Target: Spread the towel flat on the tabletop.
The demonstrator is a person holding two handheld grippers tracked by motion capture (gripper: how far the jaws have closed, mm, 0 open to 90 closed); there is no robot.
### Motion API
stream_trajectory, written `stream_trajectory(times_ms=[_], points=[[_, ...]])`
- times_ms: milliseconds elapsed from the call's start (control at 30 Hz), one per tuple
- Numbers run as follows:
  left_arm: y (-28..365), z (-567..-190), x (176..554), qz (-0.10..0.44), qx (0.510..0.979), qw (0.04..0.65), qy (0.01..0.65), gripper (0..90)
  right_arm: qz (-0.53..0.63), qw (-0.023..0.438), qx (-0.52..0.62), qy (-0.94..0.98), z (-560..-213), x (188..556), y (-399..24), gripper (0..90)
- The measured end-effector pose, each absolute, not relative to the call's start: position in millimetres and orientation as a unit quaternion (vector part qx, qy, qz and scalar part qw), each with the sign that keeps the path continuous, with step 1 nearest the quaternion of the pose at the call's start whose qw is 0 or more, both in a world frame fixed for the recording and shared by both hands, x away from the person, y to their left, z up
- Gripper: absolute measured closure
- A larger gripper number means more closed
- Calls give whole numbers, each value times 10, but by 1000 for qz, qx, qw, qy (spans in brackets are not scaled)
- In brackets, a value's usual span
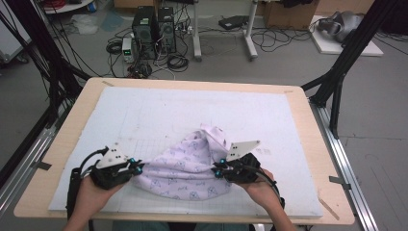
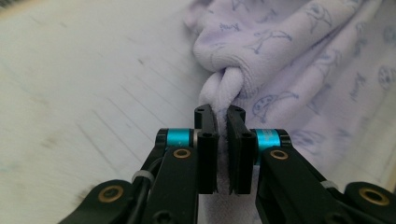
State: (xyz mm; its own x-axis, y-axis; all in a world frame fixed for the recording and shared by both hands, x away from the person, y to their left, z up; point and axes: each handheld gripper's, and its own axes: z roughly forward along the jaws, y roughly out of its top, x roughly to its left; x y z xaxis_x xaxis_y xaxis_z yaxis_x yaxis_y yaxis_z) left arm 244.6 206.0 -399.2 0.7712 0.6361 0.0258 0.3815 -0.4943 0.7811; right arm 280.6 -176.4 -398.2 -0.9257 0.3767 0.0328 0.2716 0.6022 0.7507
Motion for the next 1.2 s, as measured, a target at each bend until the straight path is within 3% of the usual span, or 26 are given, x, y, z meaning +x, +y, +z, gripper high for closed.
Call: stream_trajectory(times_ms=[67, 100, 133, 200, 300, 467, 600, 633, 700, 733, 767, 800, 867, 900, 967, 1000, 1033, 1200], points=[[2020, -4074, 2441, 139, 855, 404, 292, 826, 404, 56, 189, 893, -4053, 2777, -1790, 791], [2006, -4080, 2444, 135, 858, 404, 288, 761, 405, 47, 190, 893, -4052, 2770, -1807, 753], [2002, -4062, 2457, 131, 858, 406, 286, 761, 405, 47, 190, 893, -4052, 2770, -1807, 753], [2004, -3972, 2493, 125, 854, 419, 282, 628, 416, 46, 188, 889, -3901, 2760, -1816, 678], [1975, -3777, 2574, 128, 851, 432, 269, 567, 423, 61, 181, 886, -3745, 2763, -1817, 634], [1788, -3599, 2825, 127, 851, 445, 250, 567, 416, 139, 193, 878, -3418, 2923, -1817, 502], [1524, -3743, 3108, 122, 862, 427, 244, 571, 404, 139, 209, 879, -3479, 3092, -1773, 466], [1453, -3794, 3176, 114, 864, 425, 244, 563, 398, 136, 214, 882, -3519, 3136, -1751, 474], [1330, -3892, 3291, 102, 869, 420, 242, 560, 383, 126, 212, 890, -3629, 3184, -1728, 678], [1275, -3941, 3344, 92, 872, 415, 244, 560, 383, 126, 212, 890, -3629, 3184, -1728, 678], [1224, -3984, 3394, 91, 877, 402, 248, 554, 380, 121, 208, 893, -3658, 3183, -1744, 786], [1155, -4078, 3473, 92, 881, 386, 258, 542, 374, 126, 206, 895, -3700, 3162, -1802, 839], [1130, -4125, 3508, 91, 884, 374, 265, 543, 372, 129, 209, 895, -3712, 3148, -1850, 842], [1113, -4170, 3537, 90, 887, 363, 272, 587, 374, 130, 226, 890, -3735, 3129, -1972, 843], [1098, -4231, 3562, 79, 895, 348, 266, 761, 372, 134, 241, 887, -3756, 3122, -2092, 842], [1096, -4237, 3551, 85, 899, 342, 259, 761, 372, 134, 241, 887, -3756, 3122, -2092, 842], [1103, -4226, 3534, 91, 898, 345, 257, 839, 369, 135, 246, 886, -3767, 3128, -2144, 842], [1314, -3982, 3451, 128, 868, 389, 283, 860, 386, 138, 259, 875, -3690, 3169, -2216, 842]])
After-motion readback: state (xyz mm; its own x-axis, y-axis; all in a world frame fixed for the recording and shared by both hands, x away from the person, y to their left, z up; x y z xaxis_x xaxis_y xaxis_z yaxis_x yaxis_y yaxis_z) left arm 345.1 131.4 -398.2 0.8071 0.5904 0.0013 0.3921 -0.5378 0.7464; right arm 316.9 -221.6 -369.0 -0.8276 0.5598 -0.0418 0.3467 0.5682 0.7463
